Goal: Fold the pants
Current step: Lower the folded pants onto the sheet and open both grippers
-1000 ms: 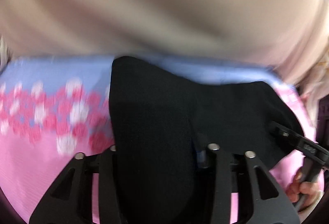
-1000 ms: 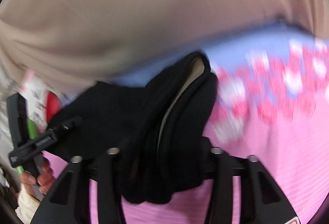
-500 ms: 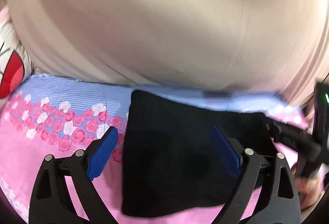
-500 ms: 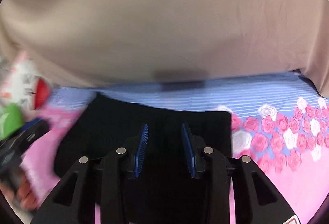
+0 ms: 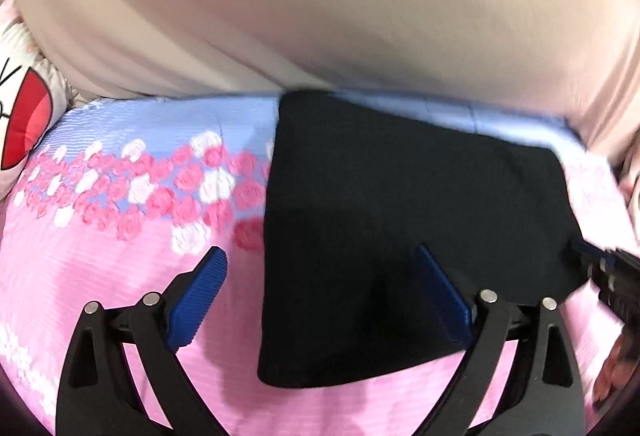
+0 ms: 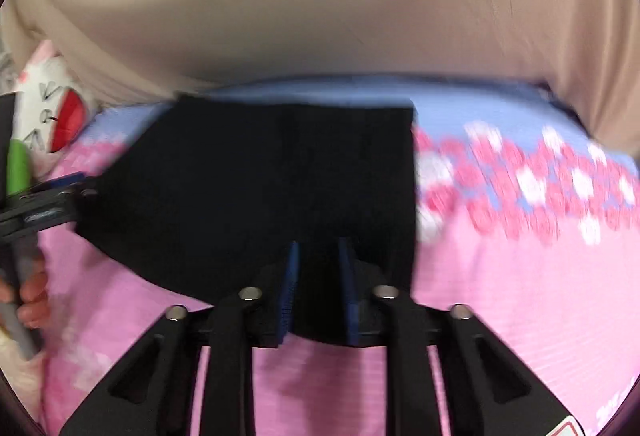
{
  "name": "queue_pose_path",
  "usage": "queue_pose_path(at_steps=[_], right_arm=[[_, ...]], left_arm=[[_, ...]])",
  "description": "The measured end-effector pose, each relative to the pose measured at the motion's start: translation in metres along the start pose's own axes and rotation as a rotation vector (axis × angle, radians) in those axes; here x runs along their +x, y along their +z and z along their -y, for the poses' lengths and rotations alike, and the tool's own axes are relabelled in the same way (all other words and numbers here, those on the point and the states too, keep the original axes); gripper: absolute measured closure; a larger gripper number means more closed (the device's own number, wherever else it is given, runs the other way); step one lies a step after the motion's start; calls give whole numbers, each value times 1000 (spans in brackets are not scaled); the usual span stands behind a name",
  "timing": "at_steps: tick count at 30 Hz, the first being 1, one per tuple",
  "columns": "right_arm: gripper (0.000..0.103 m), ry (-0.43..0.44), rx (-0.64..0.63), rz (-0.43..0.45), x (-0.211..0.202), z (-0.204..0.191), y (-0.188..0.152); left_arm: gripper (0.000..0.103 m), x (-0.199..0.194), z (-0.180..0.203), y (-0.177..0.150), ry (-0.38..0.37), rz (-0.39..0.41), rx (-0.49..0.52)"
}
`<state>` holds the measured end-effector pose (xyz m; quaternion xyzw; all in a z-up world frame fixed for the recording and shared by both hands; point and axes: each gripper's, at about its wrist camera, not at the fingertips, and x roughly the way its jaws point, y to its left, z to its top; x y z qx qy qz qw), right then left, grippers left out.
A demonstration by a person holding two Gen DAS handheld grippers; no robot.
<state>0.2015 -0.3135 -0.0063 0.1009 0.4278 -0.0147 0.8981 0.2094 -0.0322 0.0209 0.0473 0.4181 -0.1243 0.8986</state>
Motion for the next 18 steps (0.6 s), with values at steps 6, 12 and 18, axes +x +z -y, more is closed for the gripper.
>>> queue_pose_path(at_steps=[6, 12, 18], right_arm=[[86, 20, 60, 43, -41, -3, -13], [78, 8, 137, 23, -40, 6, -21], [80, -54, 28, -4, -22, -14, -15]], left_arm=[[11, -8, -3, -17, -1, -24, -31], [11, -28, 4, -27, 13, -20, 3], [11, -41, 6, -30, 17, -8, 12]])
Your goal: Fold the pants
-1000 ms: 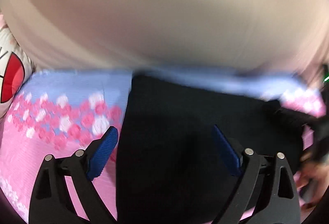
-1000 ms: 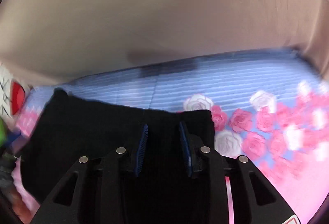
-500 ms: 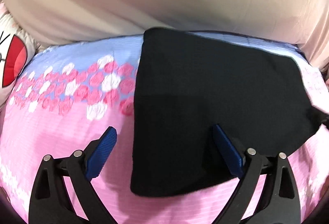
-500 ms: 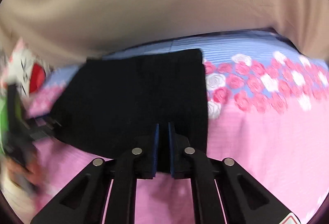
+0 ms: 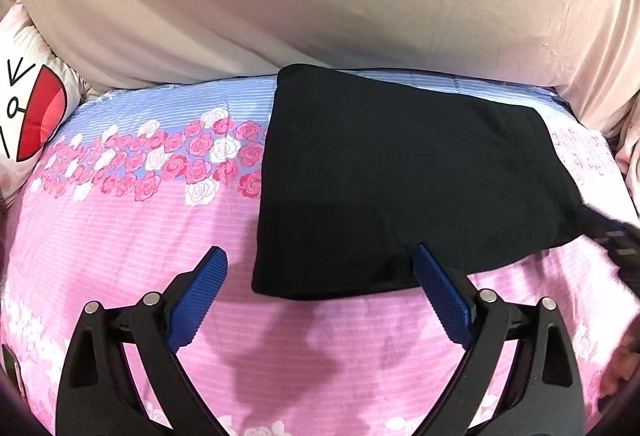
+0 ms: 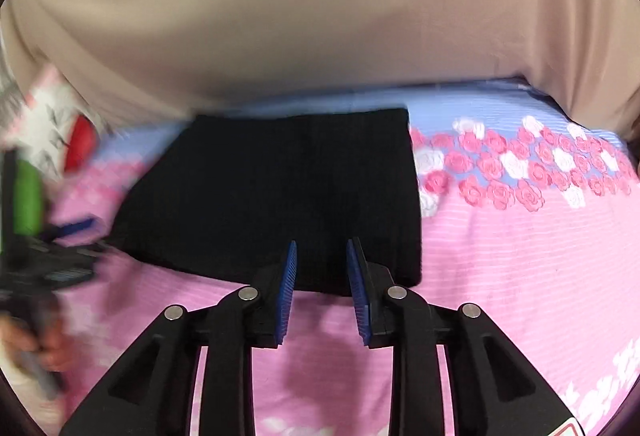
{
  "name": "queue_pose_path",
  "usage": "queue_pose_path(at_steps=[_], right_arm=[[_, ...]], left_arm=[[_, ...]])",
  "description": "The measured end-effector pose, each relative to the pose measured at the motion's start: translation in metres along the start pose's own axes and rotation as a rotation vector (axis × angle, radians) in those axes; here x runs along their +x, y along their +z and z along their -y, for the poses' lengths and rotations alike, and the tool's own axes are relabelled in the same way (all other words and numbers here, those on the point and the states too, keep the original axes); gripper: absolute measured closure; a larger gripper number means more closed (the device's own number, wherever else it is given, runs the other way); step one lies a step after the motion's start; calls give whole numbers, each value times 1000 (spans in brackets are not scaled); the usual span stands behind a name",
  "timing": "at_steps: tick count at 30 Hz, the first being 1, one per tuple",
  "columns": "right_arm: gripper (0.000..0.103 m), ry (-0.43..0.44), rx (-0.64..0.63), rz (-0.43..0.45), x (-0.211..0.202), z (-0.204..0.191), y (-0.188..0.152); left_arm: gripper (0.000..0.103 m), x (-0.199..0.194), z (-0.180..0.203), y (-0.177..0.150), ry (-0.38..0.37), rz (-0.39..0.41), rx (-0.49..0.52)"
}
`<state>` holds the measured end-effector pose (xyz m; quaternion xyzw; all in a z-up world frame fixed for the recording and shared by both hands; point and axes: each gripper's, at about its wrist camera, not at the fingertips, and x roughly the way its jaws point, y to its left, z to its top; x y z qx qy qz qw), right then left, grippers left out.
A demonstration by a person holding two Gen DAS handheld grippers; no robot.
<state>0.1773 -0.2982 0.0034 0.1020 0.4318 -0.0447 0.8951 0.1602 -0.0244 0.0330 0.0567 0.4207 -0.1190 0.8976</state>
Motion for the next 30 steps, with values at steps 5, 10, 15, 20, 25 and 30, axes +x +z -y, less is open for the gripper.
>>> queue_pose_path(at_steps=[5, 10, 15, 20, 25, 30], right_arm=[[79, 25, 57, 22, -21, -4, 0], [79, 25, 10, 111, -74, -31, -16], [58, -1, 39, 150, -104, -46, -53], [48, -83, 46, 183, -115, -55, -96], [38, -156, 62, 187, -118, -63, -141], [34, -165, 59, 163, -117, -69, -161]], left_arm=[[11, -15, -3, -8, 18, 11, 10], [11, -35, -4, -20, 27, 25, 18], [11, -66, -5, -44, 24, 65, 20], [11, -91, -5, -81, 46, 117, 4], [11, -90, -7, -119, 61, 140, -29], [11, -78, -8, -144, 63, 124, -50]])
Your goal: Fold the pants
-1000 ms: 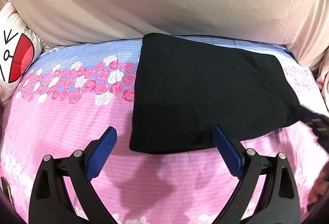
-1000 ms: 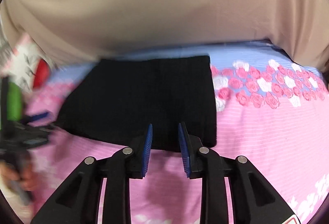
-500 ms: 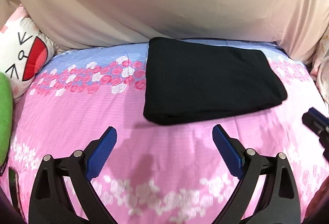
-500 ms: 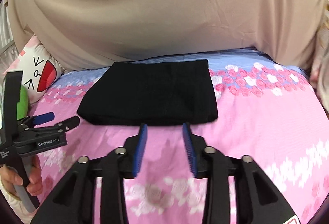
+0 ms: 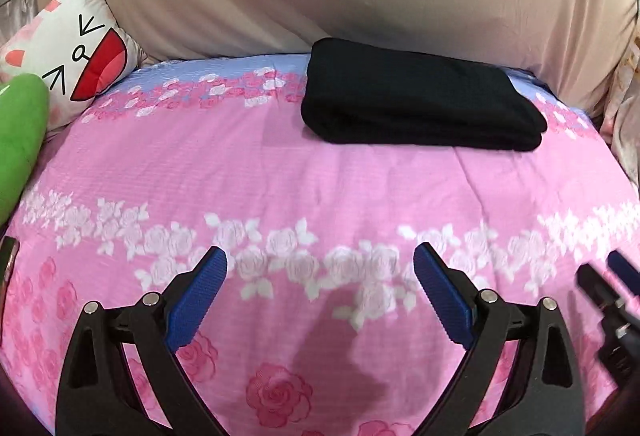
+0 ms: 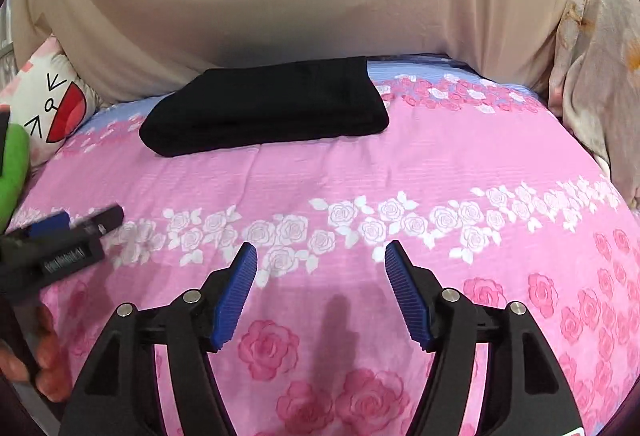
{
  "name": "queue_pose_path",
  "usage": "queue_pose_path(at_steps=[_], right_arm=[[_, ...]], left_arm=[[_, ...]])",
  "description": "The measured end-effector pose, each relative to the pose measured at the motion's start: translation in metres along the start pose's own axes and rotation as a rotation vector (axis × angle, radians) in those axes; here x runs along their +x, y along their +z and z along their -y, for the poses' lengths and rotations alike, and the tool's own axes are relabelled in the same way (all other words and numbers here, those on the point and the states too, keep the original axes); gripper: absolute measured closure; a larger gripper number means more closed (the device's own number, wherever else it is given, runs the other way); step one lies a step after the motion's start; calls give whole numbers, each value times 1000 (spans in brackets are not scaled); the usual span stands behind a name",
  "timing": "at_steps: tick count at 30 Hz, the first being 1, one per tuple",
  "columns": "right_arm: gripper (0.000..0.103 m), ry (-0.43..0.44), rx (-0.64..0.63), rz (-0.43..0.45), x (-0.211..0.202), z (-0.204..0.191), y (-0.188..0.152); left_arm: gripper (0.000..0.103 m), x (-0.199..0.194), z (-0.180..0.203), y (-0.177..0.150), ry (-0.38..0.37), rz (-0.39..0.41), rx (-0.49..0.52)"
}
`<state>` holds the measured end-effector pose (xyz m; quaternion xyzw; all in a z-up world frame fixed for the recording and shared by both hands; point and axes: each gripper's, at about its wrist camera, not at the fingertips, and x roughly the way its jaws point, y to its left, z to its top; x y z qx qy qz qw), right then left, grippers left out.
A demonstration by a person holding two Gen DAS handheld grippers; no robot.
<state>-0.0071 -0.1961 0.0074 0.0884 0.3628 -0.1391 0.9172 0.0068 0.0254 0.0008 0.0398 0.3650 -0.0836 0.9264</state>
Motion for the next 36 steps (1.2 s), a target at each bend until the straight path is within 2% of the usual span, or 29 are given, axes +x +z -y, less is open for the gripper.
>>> queue_pose_path(at_steps=[8, 22, 32, 36], right_arm=[[23, -82, -49, 31, -5, -10, -1], [23, -84, -37, 10, 4, -13, 2], [23, -82, -32, -3, 6, -16, 2], [23, -84, -33, -4, 6, -16, 2]], left_arm=[[11, -2, -1, -4, -14, 22, -18], [11, -10, -1, -3, -9, 63, -17], [11, -18, 11, -4, -4, 98, 45], [10, -17, 10, -3, -5, 96, 37]])
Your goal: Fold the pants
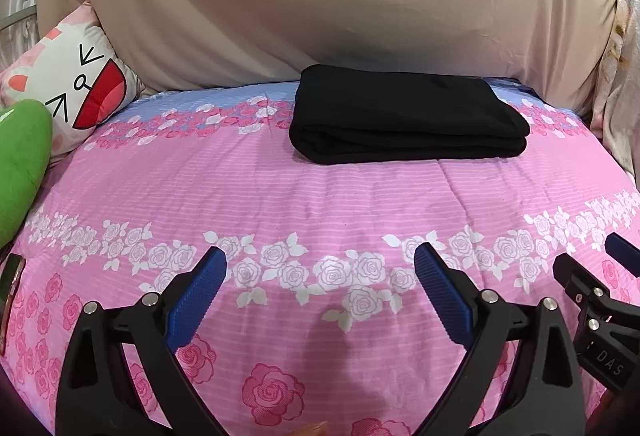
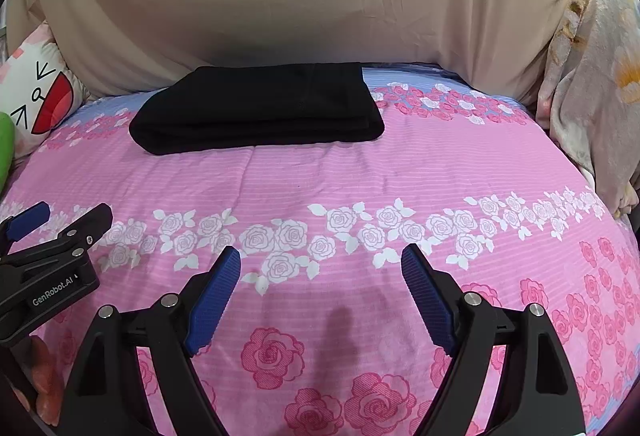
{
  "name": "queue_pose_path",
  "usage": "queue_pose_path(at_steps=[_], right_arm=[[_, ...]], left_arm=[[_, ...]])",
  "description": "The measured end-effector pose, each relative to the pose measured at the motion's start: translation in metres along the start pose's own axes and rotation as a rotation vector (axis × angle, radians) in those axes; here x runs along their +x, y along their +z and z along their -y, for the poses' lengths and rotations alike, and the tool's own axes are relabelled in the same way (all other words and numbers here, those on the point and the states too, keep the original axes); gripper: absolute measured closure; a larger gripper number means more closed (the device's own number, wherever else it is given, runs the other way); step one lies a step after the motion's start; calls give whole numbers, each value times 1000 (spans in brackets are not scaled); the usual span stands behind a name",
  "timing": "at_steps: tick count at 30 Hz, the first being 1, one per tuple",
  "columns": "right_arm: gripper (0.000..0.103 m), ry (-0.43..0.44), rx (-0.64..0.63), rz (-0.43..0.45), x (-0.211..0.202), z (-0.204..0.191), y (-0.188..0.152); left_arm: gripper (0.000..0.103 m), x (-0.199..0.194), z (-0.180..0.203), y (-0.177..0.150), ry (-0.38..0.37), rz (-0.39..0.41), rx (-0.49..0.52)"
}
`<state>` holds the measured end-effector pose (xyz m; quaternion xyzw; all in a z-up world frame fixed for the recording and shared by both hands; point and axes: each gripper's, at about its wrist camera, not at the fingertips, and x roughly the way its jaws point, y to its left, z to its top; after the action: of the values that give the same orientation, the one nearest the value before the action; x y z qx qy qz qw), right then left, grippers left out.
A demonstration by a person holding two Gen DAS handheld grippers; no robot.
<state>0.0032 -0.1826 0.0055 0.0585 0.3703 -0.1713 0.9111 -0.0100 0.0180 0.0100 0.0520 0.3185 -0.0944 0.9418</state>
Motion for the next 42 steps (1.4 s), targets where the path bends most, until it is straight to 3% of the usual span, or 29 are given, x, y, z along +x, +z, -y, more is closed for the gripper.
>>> queue_pose_path(at_steps=[30, 35, 42], right_arm=[[23, 7, -14, -6, 3, -2, 0], [22, 7, -14, -6, 3, -2, 0], [23, 6, -16, -9, 3, -3, 0]], left_arm=[[10, -3, 8, 0, -2, 7, 37], [10, -3, 7, 1, -35, -2, 43], [5, -2, 4, 0, -30, -2, 14]])
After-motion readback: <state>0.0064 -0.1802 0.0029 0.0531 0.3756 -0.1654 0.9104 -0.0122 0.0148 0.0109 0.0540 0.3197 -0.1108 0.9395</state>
